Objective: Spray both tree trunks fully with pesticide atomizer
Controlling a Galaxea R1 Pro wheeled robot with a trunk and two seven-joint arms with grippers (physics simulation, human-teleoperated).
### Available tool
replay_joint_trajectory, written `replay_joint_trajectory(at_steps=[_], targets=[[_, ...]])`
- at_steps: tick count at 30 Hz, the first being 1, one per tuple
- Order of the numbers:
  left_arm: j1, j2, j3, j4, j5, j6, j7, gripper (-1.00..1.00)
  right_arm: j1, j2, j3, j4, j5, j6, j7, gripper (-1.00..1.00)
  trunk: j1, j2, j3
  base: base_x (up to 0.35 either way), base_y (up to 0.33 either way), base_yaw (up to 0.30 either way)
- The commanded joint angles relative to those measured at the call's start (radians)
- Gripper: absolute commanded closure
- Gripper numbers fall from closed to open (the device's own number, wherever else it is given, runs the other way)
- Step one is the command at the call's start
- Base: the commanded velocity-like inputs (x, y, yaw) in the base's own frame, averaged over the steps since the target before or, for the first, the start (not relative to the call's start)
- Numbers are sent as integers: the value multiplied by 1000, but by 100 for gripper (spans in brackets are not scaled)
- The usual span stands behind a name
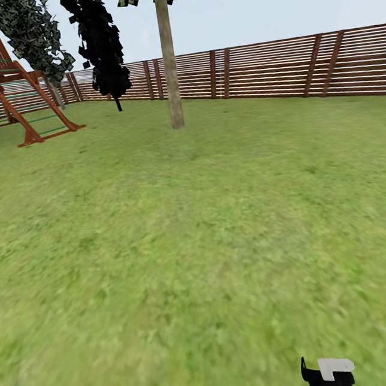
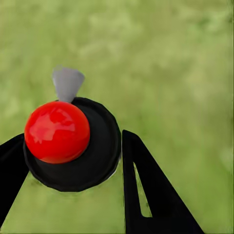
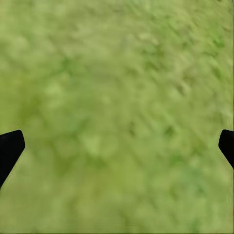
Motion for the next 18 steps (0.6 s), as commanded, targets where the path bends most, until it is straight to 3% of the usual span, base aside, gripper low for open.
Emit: replay_joint_trajectory(at_steps=[1, 18], targets=[[-1, 0, 9, 1, -10, -4, -1, 100, -1, 0, -7, 1, 11, -2, -4, -100, 0, 0, -1, 338, 0, 0], [-1, 0, 9, 1, -10, -4, -1, 100, -1, 0, -7, 1, 11, -2, -4, -100, 0, 0, -1, 338, 0, 0]])
